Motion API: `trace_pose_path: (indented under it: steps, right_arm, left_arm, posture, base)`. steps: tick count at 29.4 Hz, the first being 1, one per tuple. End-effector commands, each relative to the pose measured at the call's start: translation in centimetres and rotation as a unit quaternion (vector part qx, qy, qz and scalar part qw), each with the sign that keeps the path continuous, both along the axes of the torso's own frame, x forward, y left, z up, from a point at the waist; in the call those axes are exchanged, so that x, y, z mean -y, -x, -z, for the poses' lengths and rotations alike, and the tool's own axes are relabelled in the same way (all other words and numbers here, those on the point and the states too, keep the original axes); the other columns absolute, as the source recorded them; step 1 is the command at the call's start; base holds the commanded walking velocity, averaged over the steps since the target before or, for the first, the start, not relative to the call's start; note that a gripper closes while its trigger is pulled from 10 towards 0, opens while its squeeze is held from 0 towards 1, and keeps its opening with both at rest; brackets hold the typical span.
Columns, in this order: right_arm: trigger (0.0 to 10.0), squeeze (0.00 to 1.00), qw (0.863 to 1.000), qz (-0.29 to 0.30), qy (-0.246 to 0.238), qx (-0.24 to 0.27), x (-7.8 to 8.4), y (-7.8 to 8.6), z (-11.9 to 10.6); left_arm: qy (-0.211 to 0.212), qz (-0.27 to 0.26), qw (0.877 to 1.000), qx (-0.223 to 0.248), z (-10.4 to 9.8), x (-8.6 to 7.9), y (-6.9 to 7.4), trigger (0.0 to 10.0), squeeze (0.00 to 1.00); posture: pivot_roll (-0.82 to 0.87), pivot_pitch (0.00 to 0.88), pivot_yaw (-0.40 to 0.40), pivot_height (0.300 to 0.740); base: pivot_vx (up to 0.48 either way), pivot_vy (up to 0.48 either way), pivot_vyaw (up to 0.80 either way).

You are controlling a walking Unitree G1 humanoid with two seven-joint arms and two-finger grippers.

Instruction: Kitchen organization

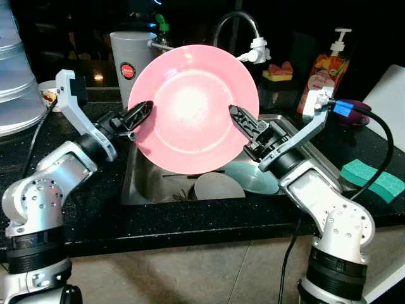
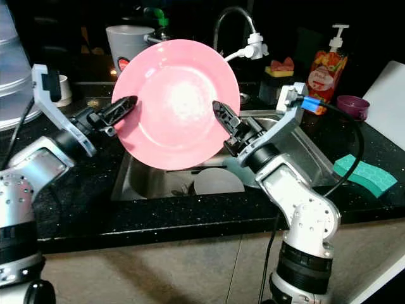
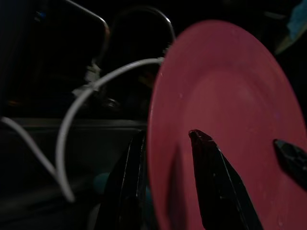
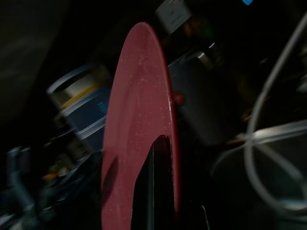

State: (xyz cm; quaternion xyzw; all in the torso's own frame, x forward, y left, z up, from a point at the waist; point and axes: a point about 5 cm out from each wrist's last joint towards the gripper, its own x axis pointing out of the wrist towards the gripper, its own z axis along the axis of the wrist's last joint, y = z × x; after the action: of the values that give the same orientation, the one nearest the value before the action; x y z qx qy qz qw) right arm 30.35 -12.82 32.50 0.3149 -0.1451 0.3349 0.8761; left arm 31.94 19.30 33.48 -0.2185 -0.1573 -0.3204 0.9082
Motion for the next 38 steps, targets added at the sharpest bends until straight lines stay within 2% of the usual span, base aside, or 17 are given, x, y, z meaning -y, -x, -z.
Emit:
trace_pose_path:
  steps: [1, 4, 9, 11, 13, 14, 15, 17, 18, 19, 24, 26, 28, 34, 36, 38]
  right_arm:
    - [10.0, 0.00, 0.999, 0.040, -0.002, 0.017, 1.1, -0.2, -0.7]
    - [10.0, 0.00, 0.997, 0.070, 0.002, 0.018, 2.1, -0.6, -0.9]
    - [10.0, 0.00, 0.990, 0.138, 0.018, -0.012, 3.9, -2.6, -0.4]
    - [10.0, 0.00, 0.983, 0.166, 0.038, -0.062, 4.3, -4.2, 1.0]
    - [10.0, 0.00, 0.976, 0.183, 0.055, -0.101, 4.4, -5.4, 2.2]
    - [10.0, 0.00, 0.976, 0.183, 0.055, -0.101, 4.4, -5.4, 2.2]
    - [10.0, 0.00, 0.972, 0.189, 0.065, -0.127, 4.4, -6.4, 3.1]
    - [10.0, 0.00, 0.968, 0.191, 0.072, -0.145, 4.3, -7.1, 3.8]
    - [10.0, 0.00, 0.965, 0.190, 0.076, -0.162, 4.1, -7.7, 4.5]
    - [10.0, 0.00, 0.965, 0.190, 0.076, -0.162, 4.1, -7.7, 4.5]
    - [10.0, 0.00, 0.959, 0.179, 0.080, -0.206, 3.3, -8.8, 6.1]
    - [10.0, 0.00, 0.957, 0.176, 0.090, -0.213, 3.0, -9.0, 6.5]
    - [10.0, 0.00, 0.952, 0.160, 0.114, -0.233, 2.1, -9.7, 7.7]
    - [10.0, 0.00, 0.945, 0.138, 0.131, -0.267, 0.8, -10.7, 9.2]
    - [10.0, 0.00, 0.945, 0.138, 0.131, -0.267, 0.8, -10.7, 9.2]
    - [10.0, 0.00, 0.944, 0.131, 0.150, -0.264, 0.1, -11.0, 9.2]
  left_arm:
    - [-0.001, -0.008, 1.000, 0.007, -0.2, -1.0, 0.3, 10.0, 0.00]
    - [-0.006, -0.011, 1.000, 0.014, -0.5, -1.5, 0.6, 10.0, 0.00]
    - [-0.016, -0.029, 0.999, 0.009, -0.3, -2.1, 0.6, 10.0, 0.00]
    - [-0.054, -0.038, 0.998, -0.018, 0.5, -1.6, 0.1, 10.0, 0.00]
    - [-0.128, -0.040, 0.990, -0.036, 1.8, -0.4, -0.4, 10.0, 0.00]
    - [-0.128, -0.040, 0.990, -0.036, 1.8, -0.4, -0.4, 10.0, 0.00]
    - [-0.180, -0.023, 0.983, -0.040, 2.7, 0.9, -0.7, 10.0, 0.00]
    - [-0.205, -0.008, 0.978, -0.039, 3.1, 1.9, -0.9, 10.0, 0.00]
    - [-0.232, 0.006, 0.972, -0.033, 3.3, 2.8, -1.2, 10.0, 0.00]
    - [-0.232, 0.006, 0.972, -0.033, 3.3, 2.8, -1.2, 10.0, 0.00]
    - [-0.257, 0.018, 0.965, -0.042, 3.7, 4.3, -3.0, 10.0, 0.00]
    - [-0.256, 0.015, 0.965, -0.051, 3.8, 4.5, -3.5, 10.0, 0.00]
    - [-0.260, 0.009, 0.963, -0.068, 4.0, 5.1, -4.7, 10.0, 0.00]
    - [-0.272, 0.005, 0.959, -0.076, 4.1, 5.3, -5.3, 10.0, 0.00]
    - [-0.272, 0.005, 0.959, -0.076, 4.1, 5.3, -5.3, 10.0, 0.00]
    - [-0.263, 0.011, 0.960, -0.093, 4.3, 5.1, -5.6, 10.0, 0.00]
  posture:
    - [0.06, 0.121, -0.018, 0.740]
    - [0.06, 0.123, -0.018, 0.740]
    - [0.07, 0.125, -0.023, 0.740]
    - [0.07, 0.127, -0.028, 0.740]
    - [0.07, 0.128, -0.031, 0.740]
    - [0.07, 0.128, -0.031, 0.740]
    - [0.08, 0.131, -0.036, 0.740]
    - [0.08, 0.131, -0.036, 0.740]
    - [0.08, 0.131, -0.036, 0.740]
    - [0.08, 0.131, -0.036, 0.740]
    - [0.09, 0.143, -0.029, 0.740]
    - [0.09, 0.151, -0.019, 0.740]
    - [0.09, 0.164, -0.007, 0.740]
    - [0.10, 0.182, -0.002, 0.740]
    - [0.10, 0.182, -0.002, 0.740]
    - [0.11, 0.191, -0.003, 0.740]
  base:
    - [0.000, 0.000, 0.00]
    - [0.000, 0.000, 0.00]
    - [0.000, 0.000, 0.00]
    - [0.000, 0.000, 0.00]
    - [0.000, 0.000, 0.00]
    - [0.000, 0.000, 0.00]
    - [0.000, 0.000, 0.00]
    - [0.000, 0.000, 0.00]
    - [0.000, 0.000, 0.00]
    - [0.000, 0.000, 0.00]
    - [0.000, 0.000, 0.00]
    - [0.000, 0.000, 0.00]
    - [0.000, 0.000, 0.00]
    - [0.000, 0.000, 0.00]
    - [0.000, 0.000, 0.00]
    - [0.000, 0.000, 0.00]
